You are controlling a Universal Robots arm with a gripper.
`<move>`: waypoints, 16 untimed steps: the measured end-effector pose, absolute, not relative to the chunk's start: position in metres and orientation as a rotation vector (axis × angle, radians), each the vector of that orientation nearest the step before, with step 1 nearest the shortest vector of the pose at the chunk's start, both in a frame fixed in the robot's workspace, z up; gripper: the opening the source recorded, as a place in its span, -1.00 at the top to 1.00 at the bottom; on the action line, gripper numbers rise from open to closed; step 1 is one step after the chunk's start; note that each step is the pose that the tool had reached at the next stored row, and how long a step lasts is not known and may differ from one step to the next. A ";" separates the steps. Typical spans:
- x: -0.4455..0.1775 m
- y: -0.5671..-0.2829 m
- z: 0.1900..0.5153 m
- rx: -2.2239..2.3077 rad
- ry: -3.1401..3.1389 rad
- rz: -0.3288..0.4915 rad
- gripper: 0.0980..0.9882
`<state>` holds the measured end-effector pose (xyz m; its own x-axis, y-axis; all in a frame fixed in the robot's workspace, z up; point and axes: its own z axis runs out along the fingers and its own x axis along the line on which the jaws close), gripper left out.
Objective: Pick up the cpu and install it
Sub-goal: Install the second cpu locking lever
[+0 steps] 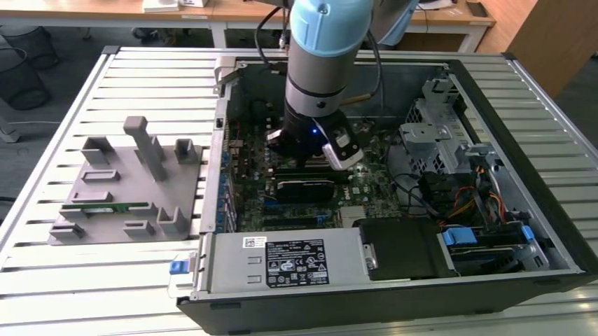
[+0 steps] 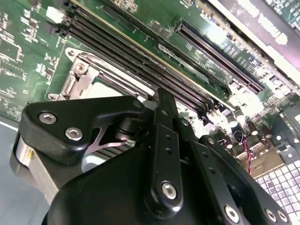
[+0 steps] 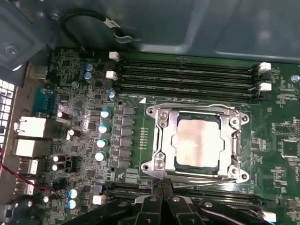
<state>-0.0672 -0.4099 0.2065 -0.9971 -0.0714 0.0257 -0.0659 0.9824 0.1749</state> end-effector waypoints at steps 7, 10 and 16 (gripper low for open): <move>-0.072 -0.414 0.205 0.108 -3.092 -0.318 0.98; -0.072 -0.418 0.204 0.108 -3.091 -0.333 0.98; -0.072 -0.420 0.203 0.108 -3.090 -0.350 0.98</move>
